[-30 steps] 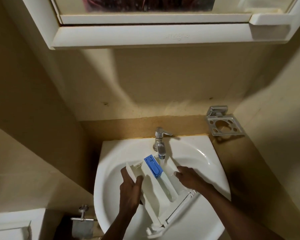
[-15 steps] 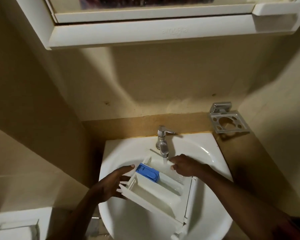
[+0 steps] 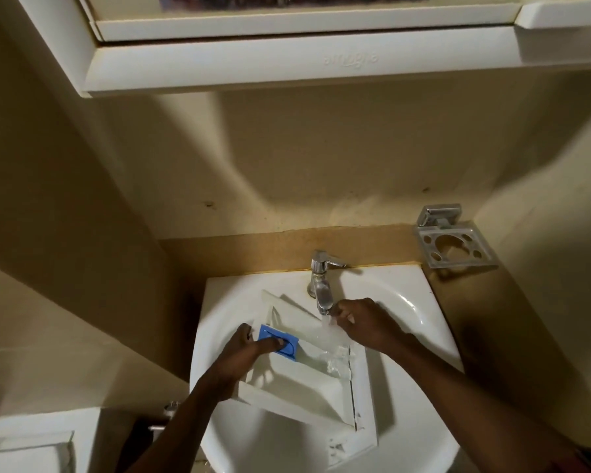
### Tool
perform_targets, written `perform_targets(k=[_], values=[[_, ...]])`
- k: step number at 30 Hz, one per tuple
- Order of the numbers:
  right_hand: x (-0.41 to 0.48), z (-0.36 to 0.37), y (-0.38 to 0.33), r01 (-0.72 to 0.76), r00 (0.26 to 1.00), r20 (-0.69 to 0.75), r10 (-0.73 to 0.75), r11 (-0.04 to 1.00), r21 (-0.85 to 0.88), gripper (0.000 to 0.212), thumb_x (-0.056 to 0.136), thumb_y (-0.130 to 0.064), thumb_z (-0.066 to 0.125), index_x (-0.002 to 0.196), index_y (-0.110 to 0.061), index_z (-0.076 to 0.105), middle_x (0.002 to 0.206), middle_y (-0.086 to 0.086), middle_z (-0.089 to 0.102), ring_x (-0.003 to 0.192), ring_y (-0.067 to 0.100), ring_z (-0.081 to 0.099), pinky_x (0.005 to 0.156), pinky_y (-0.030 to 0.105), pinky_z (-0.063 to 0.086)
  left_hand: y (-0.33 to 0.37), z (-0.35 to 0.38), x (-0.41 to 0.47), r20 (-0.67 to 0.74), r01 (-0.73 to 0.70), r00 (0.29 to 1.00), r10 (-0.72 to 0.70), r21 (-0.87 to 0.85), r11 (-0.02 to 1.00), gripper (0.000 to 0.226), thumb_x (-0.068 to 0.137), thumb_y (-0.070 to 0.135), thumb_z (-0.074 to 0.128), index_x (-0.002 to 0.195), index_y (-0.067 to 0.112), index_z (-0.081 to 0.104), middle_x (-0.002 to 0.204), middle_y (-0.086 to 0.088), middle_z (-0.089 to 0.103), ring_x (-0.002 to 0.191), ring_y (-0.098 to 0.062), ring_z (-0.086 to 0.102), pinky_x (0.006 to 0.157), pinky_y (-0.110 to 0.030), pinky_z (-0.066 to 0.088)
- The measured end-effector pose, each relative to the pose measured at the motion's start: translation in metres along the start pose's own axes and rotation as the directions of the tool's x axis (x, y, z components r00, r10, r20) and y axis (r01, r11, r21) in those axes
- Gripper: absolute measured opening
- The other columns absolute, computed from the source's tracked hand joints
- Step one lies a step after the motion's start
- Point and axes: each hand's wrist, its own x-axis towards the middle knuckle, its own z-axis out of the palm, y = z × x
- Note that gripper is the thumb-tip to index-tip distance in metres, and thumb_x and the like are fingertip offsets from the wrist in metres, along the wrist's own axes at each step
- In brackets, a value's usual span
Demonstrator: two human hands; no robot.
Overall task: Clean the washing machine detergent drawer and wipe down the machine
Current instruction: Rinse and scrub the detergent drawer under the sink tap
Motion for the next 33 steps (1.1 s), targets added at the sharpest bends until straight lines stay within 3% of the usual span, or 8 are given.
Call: perform_targets(k=[6,9,12,22,25,28,31,33], values=[[-0.010,0.011,0.018,0.067,0.962,-0.265,-0.062,0.998,0.010,0.015,0.080,-0.014,0.066,0.093,-0.021,0.067,0.094,-0.010,0.061,0.094,0.011,0.055,0.084,0.020,0.040,-0.007,0.001,-0.006,-0.028,-0.116,0.993,0.116,0.026,0.993,0.039,0.082,0.024,0.077,0.112,0.013,0.056,0.108,-0.006,0.071,0.093,-0.021,0.070,0.063,-0.020,0.052],[-0.021,0.010,0.008,0.185,0.930,-0.272,-0.246,0.955,-0.231,0.012,0.083,-0.011,0.060,0.092,-0.017,0.064,0.097,-0.006,0.056,0.093,0.015,0.050,0.082,0.023,0.040,-0.008,0.001,-0.006,-0.037,-0.148,0.988,0.150,0.045,0.988,0.039,0.079,0.027,0.080,0.109,0.016,0.057,0.105,-0.006,0.073,0.092,-0.023,0.070,0.068,-0.028,0.054],[-0.030,0.016,0.004,0.304,0.902,-0.226,-0.367,0.914,-0.271,0.014,0.079,-0.007,0.058,0.085,-0.019,0.057,0.090,-0.008,0.052,0.084,0.011,0.049,0.076,0.019,0.042,-0.004,-0.001,0.001,-0.034,-0.171,0.984,0.175,0.093,0.981,0.050,0.066,0.039,0.086,0.101,0.016,0.059,0.096,-0.008,0.074,0.087,-0.029,0.072,0.073,-0.044,0.060],[-0.037,0.004,-0.001,0.073,0.991,0.128,-0.046,0.974,-0.213,0.016,0.084,-0.014,0.045,0.089,-0.016,0.060,0.097,-0.001,0.063,0.093,0.016,0.060,0.080,0.029,0.049,0.012,0.002,0.019,0.014,-0.196,0.980,0.196,0.135,0.971,0.055,0.063,0.038,0.083,0.110,0.021,0.059,0.101,-0.003,0.074,0.087,-0.024,0.073,0.076,-0.042,0.062],[-0.059,-0.001,-0.029,0.109,0.845,0.535,-0.015,0.984,-0.144,0.024,0.082,-0.012,0.049,0.090,-0.012,0.072,0.096,0.004,0.073,0.088,0.012,0.066,0.085,0.028,0.053,0.013,0.003,0.020,0.005,-0.197,0.980,0.198,0.158,0.968,0.057,0.063,0.041,0.083,0.111,0.022,0.058,0.102,-0.001,0.073,0.088,-0.023,0.072,0.078,-0.042,0.062],[-0.076,0.001,-0.050,0.117,0.751,0.658,-0.056,0.992,-0.050,0.027,0.081,-0.013,0.049,0.083,-0.021,0.076,0.092,-0.001,0.074,0.080,0.001,0.061,0.075,0.016,0.048,0.016,0.003,0.020,0.020,-0.184,0.983,0.183,0.159,0.970,0.054,0.070,0.037,0.084,0.113,0.021,0.056,0.103,-0.001,0.071,0.087,-0.021,0.072,0.071,-0.034,0.061],[-0.063,-0.001,-0.036,0.170,0.867,0.496,-0.044,0.962,-0.212,0.027,0.077,-0.006,0.045,0.065,-0.018,0.065,0.083,0.008,0.070,0.083,0.023,0.065,0.081,0.026,0.049,0.019,0.002,0.018,0.062,-0.173,0.984,0.165,0.153,0.973,0.047,0.079,0.030,0.081,0.116,0.020,0.054,0.104,-0.001,0.071,0.086,-0.019,0.072,0.064,-0.027,0.058],[-0.050,-0.005,-0.020,0.131,0.951,0.309,0.002,0.903,-0.410,0.024,0.079,-0.004,0.044,0.088,-0.011,0.064,0.100,0.012,0.065,0.096,0.030,0.062,0.088,0.033,0.048,0.021,0.003,0.016,0.064,-0.174,0.984,0.167,0.143,0.974,0.046,0.080,0.028,0.080,0.117,0.020,0.055,0.104,-0.001,0.071,0.086,-0.019,0.072,0.062,-0.026,0.058]])
